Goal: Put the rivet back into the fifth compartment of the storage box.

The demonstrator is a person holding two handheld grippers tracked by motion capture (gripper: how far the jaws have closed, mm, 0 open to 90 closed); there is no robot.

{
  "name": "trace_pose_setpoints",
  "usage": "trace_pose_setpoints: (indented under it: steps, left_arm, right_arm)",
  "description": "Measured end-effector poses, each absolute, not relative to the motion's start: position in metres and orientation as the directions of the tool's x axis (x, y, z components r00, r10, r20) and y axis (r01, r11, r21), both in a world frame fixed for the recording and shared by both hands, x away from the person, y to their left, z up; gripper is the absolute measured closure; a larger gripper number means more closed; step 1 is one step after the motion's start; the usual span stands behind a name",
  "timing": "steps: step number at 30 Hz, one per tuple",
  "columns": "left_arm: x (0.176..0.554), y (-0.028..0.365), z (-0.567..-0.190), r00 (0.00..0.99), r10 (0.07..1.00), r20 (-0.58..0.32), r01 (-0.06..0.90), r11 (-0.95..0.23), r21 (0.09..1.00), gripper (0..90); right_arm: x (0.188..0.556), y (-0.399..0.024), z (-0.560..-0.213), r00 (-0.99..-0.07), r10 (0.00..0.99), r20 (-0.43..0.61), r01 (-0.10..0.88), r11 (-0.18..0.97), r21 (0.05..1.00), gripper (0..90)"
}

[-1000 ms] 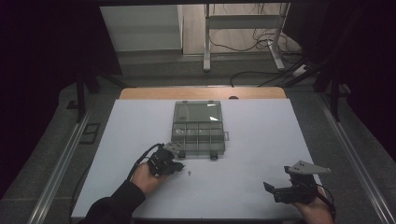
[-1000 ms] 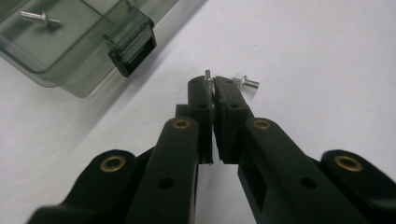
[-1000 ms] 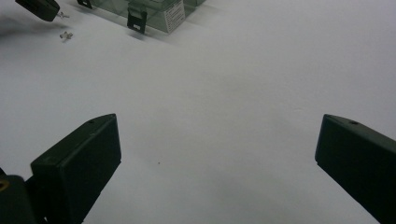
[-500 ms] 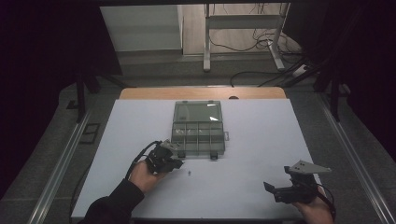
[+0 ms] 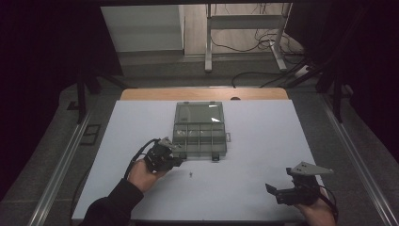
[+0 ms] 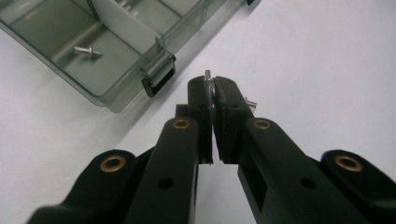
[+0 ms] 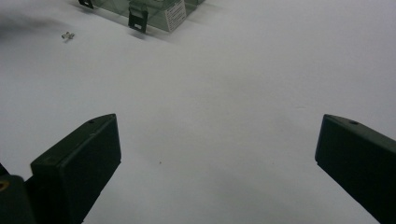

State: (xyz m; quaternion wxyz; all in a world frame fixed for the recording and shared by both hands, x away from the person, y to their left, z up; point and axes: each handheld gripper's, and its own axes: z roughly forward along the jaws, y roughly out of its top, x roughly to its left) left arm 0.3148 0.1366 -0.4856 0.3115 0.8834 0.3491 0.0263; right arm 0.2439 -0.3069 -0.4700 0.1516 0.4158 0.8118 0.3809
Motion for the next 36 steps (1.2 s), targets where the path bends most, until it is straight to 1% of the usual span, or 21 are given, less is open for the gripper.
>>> trace_pose_setpoints:
  steps: [15,36]
  left_arm:
    - [0.321,0.143,-0.471,0.737,0.654,-0.171,0.609,-0.532,0.589,87.2]
    - [0.342,0.145,-0.464,0.714,0.684,-0.152,0.620,-0.515,0.592,87.1]
  right_arm:
    - [0.245,-0.306,-0.470,-0.607,0.791,0.069,0.563,0.367,0.740,0.0]
    - [0.244,-0.307,-0.470,-0.605,0.793,0.071,0.566,0.364,0.740,0.0]
